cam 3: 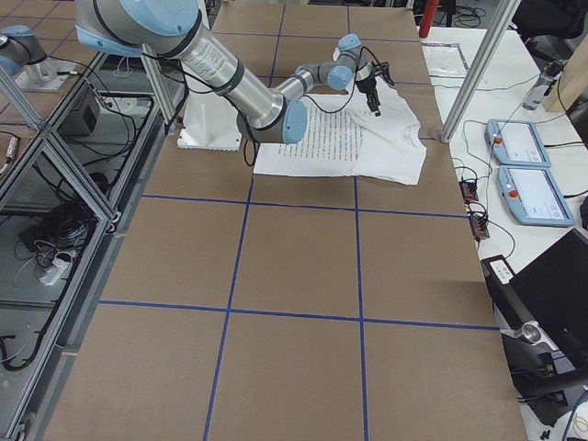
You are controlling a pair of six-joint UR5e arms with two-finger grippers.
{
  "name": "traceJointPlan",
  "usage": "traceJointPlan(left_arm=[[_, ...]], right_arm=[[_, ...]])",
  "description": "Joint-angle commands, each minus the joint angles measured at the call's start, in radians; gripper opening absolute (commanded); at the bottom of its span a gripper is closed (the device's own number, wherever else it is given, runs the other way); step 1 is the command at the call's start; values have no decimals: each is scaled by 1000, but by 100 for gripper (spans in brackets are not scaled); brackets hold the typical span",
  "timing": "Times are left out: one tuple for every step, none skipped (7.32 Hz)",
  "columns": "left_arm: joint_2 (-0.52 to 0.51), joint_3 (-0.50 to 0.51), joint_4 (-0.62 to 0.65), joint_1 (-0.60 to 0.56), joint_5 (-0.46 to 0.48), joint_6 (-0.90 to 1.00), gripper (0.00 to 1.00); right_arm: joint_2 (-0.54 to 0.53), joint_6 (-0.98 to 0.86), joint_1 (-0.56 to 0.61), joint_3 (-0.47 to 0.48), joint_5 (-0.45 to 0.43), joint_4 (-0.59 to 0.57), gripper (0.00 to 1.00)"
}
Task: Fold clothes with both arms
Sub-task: 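Release the sleeve and raise the right gripper while the left gripper reaches the cuff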
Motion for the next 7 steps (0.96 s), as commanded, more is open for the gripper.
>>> traceJointPlan(left_arm=[[-15, 109, -140, 71, -9, -33, 100], [-35, 153, -176, 117, -7, -34, 100], [-35, 186, -216, 157, -6, -37, 100], [-35, 225, -271, 180, -1, -103, 100], [-35, 277, -392, 261, 31, -193, 100], [-35, 345, -512, 342, 83, -268, 100], [-37, 396, -580, 394, 114, -299, 100]], right_arm=[[-94, -113, 111, 183, 214, -125, 99], [-153, -190, 163, 328, 289, -258, 99], [-287, -276, 210, 516, 322, -311, 99], [-438, -382, 281, 664, 404, -322, 99], [-562, -524, 368, 767, 493, -322, 99], [-658, -627, 434, 823, 552, -319, 99], [-723, -719, 488, 849, 593, -313, 99]])
